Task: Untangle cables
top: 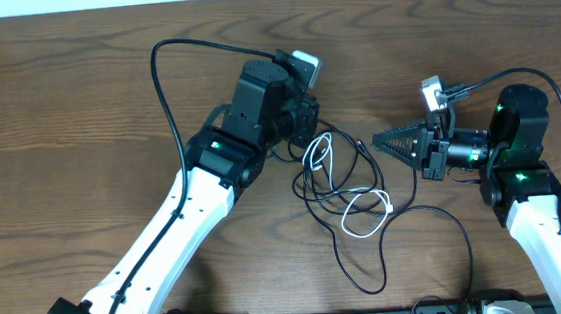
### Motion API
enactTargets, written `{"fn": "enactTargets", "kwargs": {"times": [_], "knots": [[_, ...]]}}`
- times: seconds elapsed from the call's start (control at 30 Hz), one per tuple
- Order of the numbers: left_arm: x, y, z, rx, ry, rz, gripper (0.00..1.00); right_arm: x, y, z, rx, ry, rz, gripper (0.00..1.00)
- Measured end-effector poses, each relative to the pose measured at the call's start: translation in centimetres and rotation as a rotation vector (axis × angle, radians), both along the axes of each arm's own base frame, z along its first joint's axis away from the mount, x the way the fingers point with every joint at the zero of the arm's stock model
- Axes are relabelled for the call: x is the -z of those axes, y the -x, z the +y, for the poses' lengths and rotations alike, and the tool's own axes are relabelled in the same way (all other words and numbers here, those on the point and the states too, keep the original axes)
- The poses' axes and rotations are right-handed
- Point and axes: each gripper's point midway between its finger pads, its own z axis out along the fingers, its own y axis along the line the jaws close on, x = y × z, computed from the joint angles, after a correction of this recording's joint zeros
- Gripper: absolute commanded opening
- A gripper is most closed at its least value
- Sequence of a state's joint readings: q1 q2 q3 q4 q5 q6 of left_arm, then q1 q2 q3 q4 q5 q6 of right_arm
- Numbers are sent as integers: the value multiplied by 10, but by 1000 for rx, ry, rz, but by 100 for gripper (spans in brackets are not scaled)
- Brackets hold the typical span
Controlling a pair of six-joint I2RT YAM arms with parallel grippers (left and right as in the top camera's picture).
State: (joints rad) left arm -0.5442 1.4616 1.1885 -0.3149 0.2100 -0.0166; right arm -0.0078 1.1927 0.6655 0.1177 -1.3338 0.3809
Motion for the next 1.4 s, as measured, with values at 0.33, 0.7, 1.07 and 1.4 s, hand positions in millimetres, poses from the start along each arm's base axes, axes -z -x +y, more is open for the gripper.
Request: {"fn": "enactTargets", "kwargs": {"times": [0.33,0.7,1.07,1.4], "knots": [[23,-12,57,-215,-240,-1,59,45,-10,-10,177,86,300,29],[43,-24,173,-564,-330,139,67,69,-18,8,292,199,391,68],[52,-17,224,-719,-329,226,77,101,-45,48,420,238,461,68],[54,-13,226,-722,-338,243,79,148,-68,88,448,170,587,53]]}}
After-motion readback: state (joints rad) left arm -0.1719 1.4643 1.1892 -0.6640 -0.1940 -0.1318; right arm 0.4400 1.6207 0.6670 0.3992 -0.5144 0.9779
